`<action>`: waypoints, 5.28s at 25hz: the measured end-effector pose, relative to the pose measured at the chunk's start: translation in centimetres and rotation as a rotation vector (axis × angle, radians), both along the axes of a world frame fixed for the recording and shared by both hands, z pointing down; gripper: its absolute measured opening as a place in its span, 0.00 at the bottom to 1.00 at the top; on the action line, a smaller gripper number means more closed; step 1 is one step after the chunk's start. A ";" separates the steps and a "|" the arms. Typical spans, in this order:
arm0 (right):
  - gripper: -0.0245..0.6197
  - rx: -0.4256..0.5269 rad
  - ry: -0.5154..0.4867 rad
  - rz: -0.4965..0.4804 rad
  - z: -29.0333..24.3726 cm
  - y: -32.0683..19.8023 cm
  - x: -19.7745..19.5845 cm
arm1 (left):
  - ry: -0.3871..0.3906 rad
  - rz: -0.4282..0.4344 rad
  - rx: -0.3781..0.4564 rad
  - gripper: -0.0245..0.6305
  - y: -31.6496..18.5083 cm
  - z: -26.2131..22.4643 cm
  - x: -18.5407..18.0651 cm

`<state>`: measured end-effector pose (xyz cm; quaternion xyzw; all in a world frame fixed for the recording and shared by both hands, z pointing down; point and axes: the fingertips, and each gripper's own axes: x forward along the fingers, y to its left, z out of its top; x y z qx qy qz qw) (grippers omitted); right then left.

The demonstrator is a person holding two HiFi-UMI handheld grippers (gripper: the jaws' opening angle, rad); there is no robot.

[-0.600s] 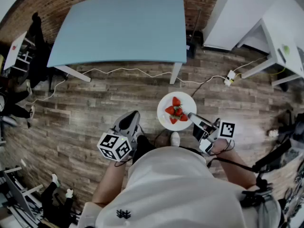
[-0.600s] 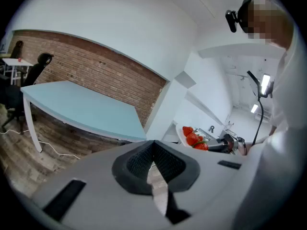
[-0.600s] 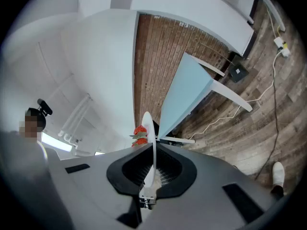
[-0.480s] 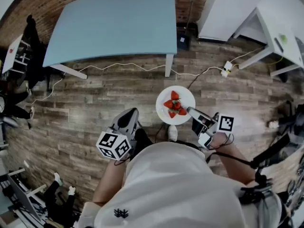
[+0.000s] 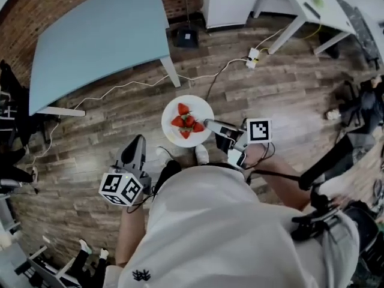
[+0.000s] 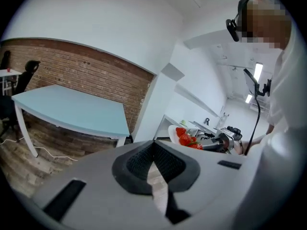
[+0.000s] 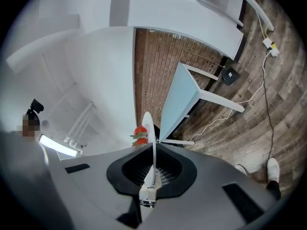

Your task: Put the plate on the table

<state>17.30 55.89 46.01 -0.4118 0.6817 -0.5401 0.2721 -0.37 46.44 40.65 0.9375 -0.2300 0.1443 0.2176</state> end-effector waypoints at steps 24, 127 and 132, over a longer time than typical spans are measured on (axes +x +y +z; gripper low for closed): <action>0.06 -0.112 -0.009 -0.069 1.7 -8.2 -1.9 | 0.013 -0.151 -0.060 0.04 -7.4 2.8 -5.3; 0.17 -0.413 0.827 -0.332 21.1 -88.9 -1.9 | 0.022 -0.695 -0.209 0.04 -50.8 0.9 -12.8; 0.17 -0.384 0.891 -0.321 20.6 -89.2 -1.2 | 0.023 -0.696 -0.207 0.04 -50.8 1.0 -13.0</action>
